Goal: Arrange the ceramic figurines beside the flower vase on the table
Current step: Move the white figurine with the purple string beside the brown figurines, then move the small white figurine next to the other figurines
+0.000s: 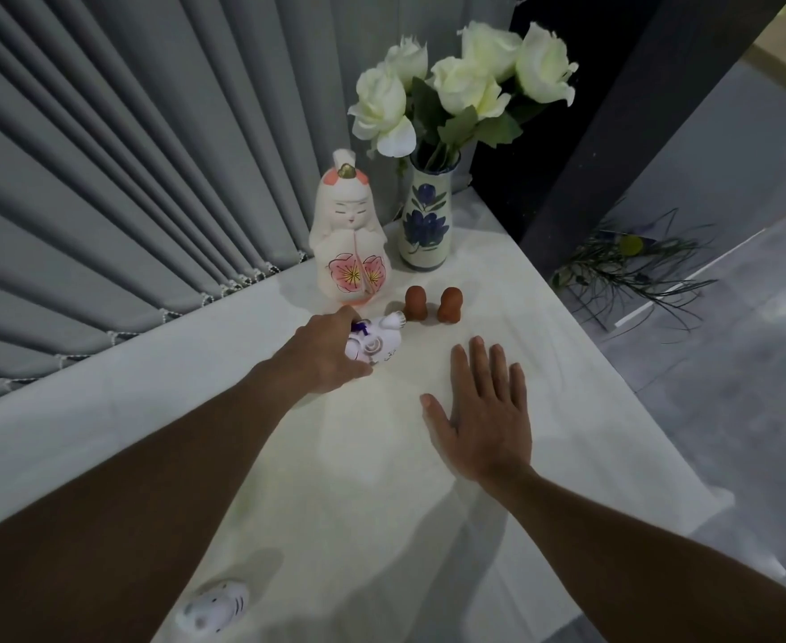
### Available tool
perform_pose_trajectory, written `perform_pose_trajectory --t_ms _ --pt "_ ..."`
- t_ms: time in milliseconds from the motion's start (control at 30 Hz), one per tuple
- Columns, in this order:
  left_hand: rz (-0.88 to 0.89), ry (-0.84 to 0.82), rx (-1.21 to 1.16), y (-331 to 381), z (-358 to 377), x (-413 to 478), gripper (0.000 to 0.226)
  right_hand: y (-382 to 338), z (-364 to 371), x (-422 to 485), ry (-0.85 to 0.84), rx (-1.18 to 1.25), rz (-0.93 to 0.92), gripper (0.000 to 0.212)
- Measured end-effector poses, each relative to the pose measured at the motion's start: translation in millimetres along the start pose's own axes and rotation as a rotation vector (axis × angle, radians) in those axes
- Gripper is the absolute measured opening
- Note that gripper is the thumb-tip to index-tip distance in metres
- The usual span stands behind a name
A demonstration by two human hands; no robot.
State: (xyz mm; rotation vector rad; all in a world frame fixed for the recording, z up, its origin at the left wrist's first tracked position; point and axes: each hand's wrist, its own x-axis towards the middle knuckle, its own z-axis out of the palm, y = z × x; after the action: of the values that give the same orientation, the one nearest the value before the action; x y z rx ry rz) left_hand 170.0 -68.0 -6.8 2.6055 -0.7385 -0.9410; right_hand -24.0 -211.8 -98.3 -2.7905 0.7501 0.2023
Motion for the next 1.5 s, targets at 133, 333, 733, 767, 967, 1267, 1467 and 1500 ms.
perform_pose_trajectory --t_ms 133,333,733,767,967,1267,1467,1500 --pt "-0.011 -0.009 -0.007 0.3 -2.0 0.7 0.064 -1.1 -1.1 0.5 0.001 0.003 0.001 0.083" --pt "-0.010 -0.001 -0.042 2.0 0.1 -1.2 0.062 -1.0 -0.8 0.5 0.004 0.000 0.000 0.083" --pt "-0.017 0.059 -0.064 -0.4 0.9 -10.2 0.084 -0.1 2.3 0.5 0.019 -0.001 -0.013 0.084" --pt "-0.018 0.080 -0.068 -2.2 0.7 -14.6 0.090 0.1 2.5 0.6 0.015 -0.001 -0.016 0.085" --pt "-0.085 0.134 -0.105 -26.3 3.8 -60.1 0.094 -27.1 6.2 -25.0 -0.007 -0.013 -0.141 0.087" --pt "-0.220 -0.053 -0.091 -110.9 28.8 -168.4 0.082 -108.4 35.5 -91.3 -0.023 0.006 -0.359 0.084" --pt "-0.140 -0.214 -0.075 -160.9 61.4 -233.3 0.082 -131.9 57.2 -116.3 -0.031 -0.046 -0.338 0.087" --pt "-0.104 -0.216 -0.067 -168.7 67.6 -238.7 0.076 -132.6 58.2 -117.0 -0.026 -0.047 -0.336 0.087"
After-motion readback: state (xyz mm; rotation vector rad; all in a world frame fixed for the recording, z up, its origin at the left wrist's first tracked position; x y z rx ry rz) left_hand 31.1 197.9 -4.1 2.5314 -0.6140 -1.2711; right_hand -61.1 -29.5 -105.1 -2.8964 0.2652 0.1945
